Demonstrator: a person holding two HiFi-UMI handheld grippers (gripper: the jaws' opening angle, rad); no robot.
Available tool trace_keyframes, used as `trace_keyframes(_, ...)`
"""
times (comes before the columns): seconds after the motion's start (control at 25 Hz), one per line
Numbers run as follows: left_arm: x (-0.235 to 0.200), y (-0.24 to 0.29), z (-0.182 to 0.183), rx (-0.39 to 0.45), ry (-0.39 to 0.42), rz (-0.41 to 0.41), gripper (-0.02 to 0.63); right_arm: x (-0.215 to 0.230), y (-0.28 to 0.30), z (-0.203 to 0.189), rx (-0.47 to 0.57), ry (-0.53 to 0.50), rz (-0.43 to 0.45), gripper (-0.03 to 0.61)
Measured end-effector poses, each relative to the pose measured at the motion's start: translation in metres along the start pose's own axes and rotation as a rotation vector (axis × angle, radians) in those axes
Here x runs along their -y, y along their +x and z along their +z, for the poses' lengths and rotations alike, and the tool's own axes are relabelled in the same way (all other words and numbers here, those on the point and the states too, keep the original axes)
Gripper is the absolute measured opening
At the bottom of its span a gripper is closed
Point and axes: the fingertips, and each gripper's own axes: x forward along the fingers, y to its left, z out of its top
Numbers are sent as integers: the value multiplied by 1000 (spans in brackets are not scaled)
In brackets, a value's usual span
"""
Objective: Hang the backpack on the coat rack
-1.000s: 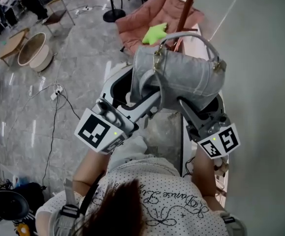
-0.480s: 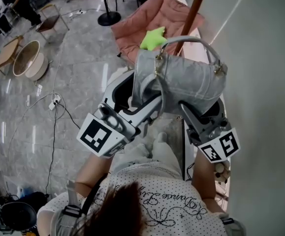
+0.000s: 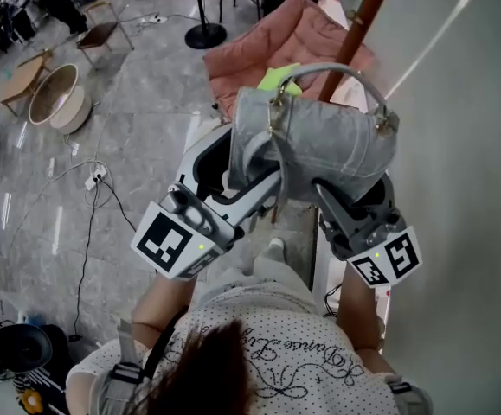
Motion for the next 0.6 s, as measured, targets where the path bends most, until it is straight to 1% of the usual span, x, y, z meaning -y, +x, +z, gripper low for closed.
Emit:
trace_keyframes(0.32, -10, 44, 5, 42, 38, 98, 288, 51, 18, 19, 21, -22, 111, 364)
trace_keyframes(0.48, -17, 62, -2, 51, 48, 143, 288, 74, 24, 15, 34, -10, 150, 362)
trace_keyframes(0.6, -23, 70, -7, 54, 46, 163, 288, 85, 28, 11, 35, 3, 163, 362)
